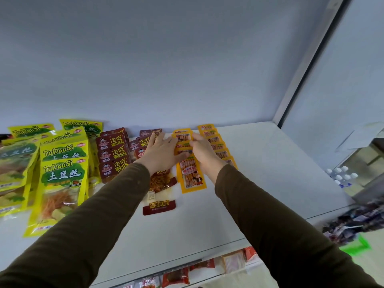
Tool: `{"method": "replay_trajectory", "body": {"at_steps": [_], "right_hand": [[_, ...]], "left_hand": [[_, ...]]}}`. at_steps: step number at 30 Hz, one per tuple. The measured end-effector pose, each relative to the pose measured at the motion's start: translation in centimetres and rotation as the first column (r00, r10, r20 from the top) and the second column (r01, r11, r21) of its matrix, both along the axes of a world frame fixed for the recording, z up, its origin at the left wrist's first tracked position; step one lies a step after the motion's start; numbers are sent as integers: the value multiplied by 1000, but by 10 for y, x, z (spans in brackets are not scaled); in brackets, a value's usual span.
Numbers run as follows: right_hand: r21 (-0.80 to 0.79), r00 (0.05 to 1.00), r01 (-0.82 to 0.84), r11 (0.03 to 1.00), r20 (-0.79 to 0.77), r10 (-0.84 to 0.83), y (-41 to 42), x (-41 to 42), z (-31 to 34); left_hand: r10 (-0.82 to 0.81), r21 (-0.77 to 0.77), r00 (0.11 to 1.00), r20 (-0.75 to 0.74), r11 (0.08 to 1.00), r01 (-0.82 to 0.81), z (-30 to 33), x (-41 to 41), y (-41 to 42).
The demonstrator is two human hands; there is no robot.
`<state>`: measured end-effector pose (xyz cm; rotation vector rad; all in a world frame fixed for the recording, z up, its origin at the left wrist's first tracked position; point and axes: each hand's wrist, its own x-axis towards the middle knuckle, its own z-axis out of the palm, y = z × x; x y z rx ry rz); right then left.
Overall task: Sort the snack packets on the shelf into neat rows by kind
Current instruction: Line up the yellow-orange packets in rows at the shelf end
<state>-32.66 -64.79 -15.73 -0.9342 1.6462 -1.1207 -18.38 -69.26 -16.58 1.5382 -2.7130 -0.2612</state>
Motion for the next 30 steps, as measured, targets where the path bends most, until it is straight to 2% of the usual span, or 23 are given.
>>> {"method": "replay_trajectory", "body": {"at_steps": [3, 6, 9, 14, 19, 22, 26, 30], "right_hand": [[-14, 1000, 5, 1000, -12, -5, -1, -3, -3], [-47, 996, 5, 999, -91, -9, -4, -7, -3], [-48, 993, -26, 999, -114, 20, -11, -7, 3], [-7, 987, -74, 997, -144, 73, -18, -3, 9], [-35, 993, -70, 997, -93, 67, -15, -8, 10], [-84, 991, -67, 994, -124, 56, -10, -10, 9], [-39, 974, -128, 991, -191, 118, -4, -14, 2], [12, 967, -133, 991, -217, 133, -5, -19, 2]], "left_hand": [[-5, 31, 1000, -21, 1000, 6, -5, 0, 3], [-13, -18, 1000, -12, 1000, 12, -1, 0, -2], [22, -46, 998, -64, 999, -25, 8, -5, -12], [25, 98, 999, -47, 995, -20, 5, -16, -15], [64, 67, 989, -134, 996, -56, 5, -23, -9], [75, 43, 976, -207, 997, -68, 9, -21, -4], [65, 141, 991, -117, 989, -48, 8, -19, 3], [24, 51, 1000, 6, 998, -24, 8, -18, 1]]}}
